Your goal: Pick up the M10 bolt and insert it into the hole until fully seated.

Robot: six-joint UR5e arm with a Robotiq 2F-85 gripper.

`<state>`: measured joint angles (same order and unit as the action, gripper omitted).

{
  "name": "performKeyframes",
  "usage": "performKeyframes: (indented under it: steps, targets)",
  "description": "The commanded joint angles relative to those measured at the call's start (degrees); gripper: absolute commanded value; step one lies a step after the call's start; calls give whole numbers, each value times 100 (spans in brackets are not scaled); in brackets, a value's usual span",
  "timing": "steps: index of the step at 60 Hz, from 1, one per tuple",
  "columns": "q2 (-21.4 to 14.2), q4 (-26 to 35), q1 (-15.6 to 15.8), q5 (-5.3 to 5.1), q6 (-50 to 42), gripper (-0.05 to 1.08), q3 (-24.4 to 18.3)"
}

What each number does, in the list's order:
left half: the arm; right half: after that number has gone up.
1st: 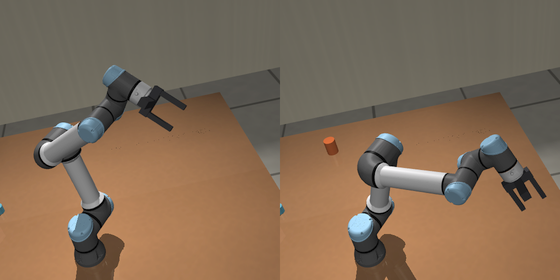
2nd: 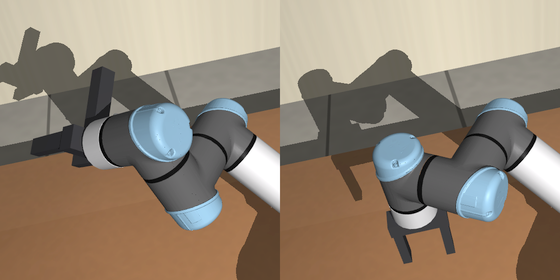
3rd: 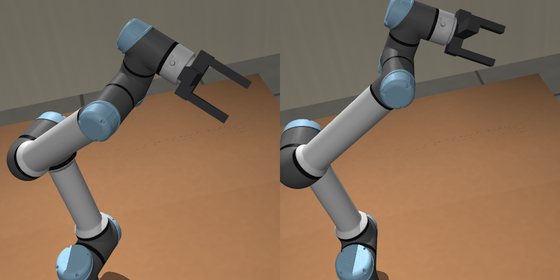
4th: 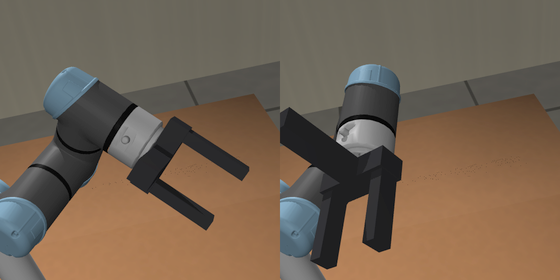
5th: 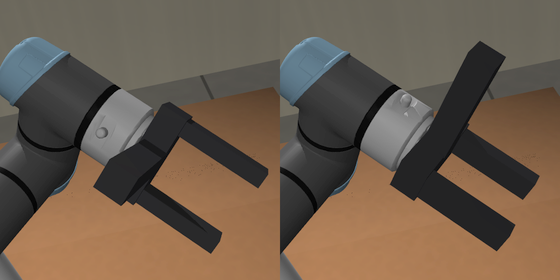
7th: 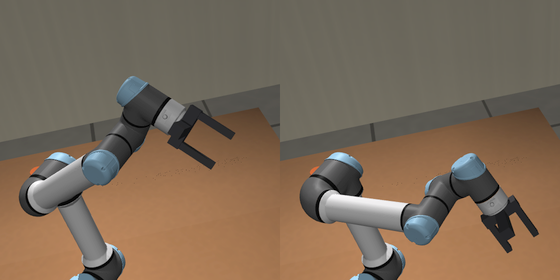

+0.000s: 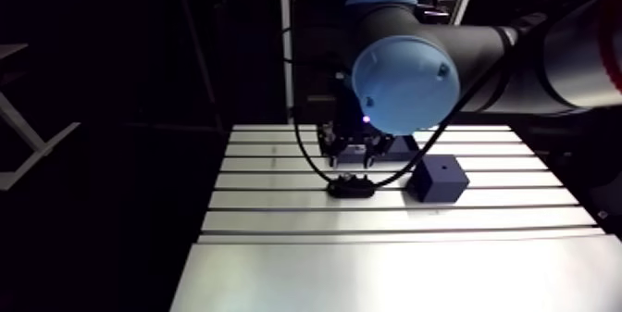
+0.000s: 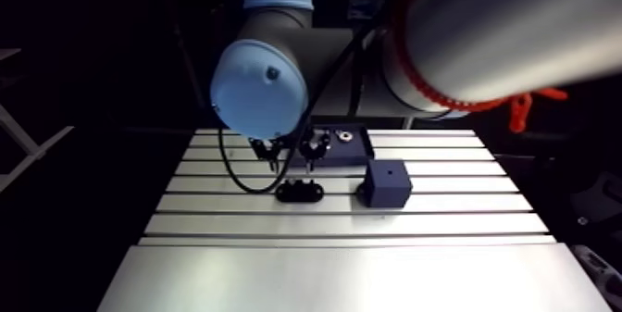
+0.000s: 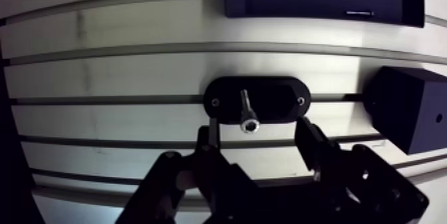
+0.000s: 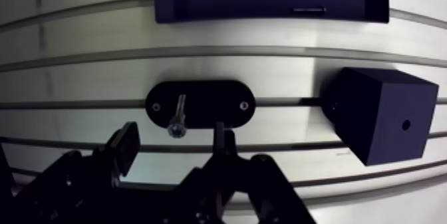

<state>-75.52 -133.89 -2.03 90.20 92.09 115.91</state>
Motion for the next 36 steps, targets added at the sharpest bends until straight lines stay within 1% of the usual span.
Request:
performKeyframes:
  steps: [1,15,20,30,36]
  targets:
    - [51,-37,0,2,-2,35,22]
    - [94,-46,9,-7,-2,38,33]
    - [119,-46,9,-32,14,40,33]
    - [139,-46,9,-34,17,41,33]
    - [180,-54,9,-34,15,44,41]
